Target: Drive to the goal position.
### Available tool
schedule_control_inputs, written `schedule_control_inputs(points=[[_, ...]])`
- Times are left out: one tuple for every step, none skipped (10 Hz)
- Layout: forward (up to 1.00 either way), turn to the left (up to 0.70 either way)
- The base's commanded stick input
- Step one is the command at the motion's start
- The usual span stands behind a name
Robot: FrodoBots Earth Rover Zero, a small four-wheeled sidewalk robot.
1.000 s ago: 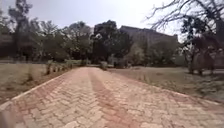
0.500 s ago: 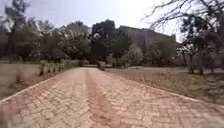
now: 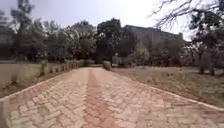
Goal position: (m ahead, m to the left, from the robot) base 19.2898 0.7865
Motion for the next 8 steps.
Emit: schedule_control_inputs(points=[[0.7,0.0],[0.7,0.0],[0.7,0.0],[0.7,0.0],[0.7,0.0],[0.7,0.0],[0.7,0.0],[0.7,0.0]])
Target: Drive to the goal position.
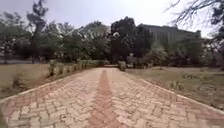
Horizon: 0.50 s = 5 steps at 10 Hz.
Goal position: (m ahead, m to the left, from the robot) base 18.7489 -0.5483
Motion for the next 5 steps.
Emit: schedule_control_inputs(points=[[0.7,0.0],[0.7,0.0],[0.7,0.0],[0.7,0.0],[0.7,0.0]])
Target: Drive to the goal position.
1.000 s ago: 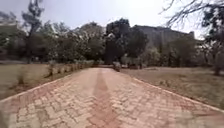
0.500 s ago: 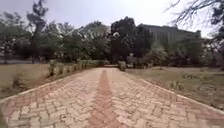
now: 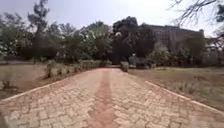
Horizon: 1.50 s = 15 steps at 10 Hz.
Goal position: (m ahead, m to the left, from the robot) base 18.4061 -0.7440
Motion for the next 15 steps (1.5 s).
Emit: schedule_control_inputs(points=[[0.7,0.0],[0.7,0.0],[0.7,0.0],[0.7,0.0],[0.7,0.0],[0.7,0.0],[0.7,0.0],[0.7,0.0],[0.7,0.0],[0.7,0.0],[0.7,0.0],[0.7,0.0],[0.7,0.0],[0.7,0.0],[0.7,0.0]])
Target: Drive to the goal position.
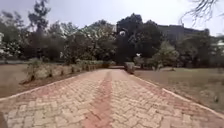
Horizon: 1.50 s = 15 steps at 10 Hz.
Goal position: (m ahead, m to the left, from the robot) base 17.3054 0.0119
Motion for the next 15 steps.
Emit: schedule_control_inputs(points=[[0.7,0.0],[0.7,0.0],[0.7,0.0],[0.7,0.0],[0.7,0.0],[0.7,0.0],[0.7,0.0],[0.7,0.0],[0.7,0.0],[0.7,0.0],[0.7,0.0],[0.7,0.0],[0.7,0.0],[0.7,0.0],[0.7,0.0]])
